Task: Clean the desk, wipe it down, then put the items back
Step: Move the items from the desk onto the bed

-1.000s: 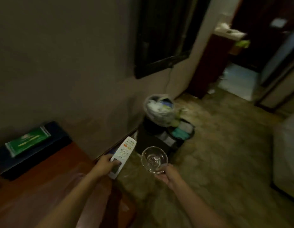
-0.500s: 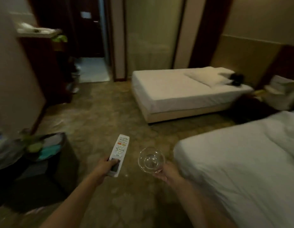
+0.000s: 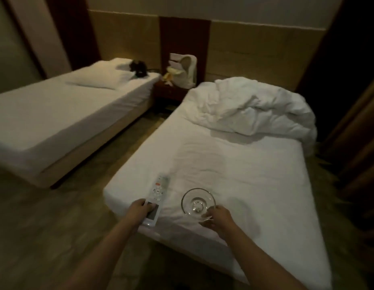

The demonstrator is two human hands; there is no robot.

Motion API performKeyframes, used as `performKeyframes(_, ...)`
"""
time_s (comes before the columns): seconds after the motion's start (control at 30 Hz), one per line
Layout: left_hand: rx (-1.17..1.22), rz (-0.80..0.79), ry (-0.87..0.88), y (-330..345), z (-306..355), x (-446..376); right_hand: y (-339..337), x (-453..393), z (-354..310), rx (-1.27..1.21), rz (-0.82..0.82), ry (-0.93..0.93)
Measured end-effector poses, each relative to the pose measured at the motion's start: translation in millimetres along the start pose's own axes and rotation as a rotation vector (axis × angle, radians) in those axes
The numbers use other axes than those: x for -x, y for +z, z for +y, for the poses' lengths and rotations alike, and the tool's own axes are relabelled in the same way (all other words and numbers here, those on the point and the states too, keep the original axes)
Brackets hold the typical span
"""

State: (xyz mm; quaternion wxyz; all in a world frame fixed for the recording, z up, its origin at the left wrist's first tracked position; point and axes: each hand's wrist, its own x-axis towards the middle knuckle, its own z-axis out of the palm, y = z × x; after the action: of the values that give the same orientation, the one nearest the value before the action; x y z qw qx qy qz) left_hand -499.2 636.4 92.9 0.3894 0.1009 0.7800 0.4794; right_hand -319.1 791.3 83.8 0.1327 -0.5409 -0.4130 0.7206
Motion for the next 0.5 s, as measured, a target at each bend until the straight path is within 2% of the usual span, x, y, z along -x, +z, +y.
performKeyframes(0.2, -0.092, -0.205, 0.009, 111.9, 69.7, -94.5, -84.2, -70.8, -56.4, -0.14, 0.201, -0.004)
performKeyframes(0.33, -0.185, -0.306, -0.003, 188.9, 92.6, -133.1, -144.5, -99.7, -74.6, -0.256, 0.347, 0.034)
performKeyframes(0.5, -0.235, -0.425, -0.053, 281.6, 111.1, -172.7, -210.8, -141.9, -92.2, -0.365, 0.434, 0.05)
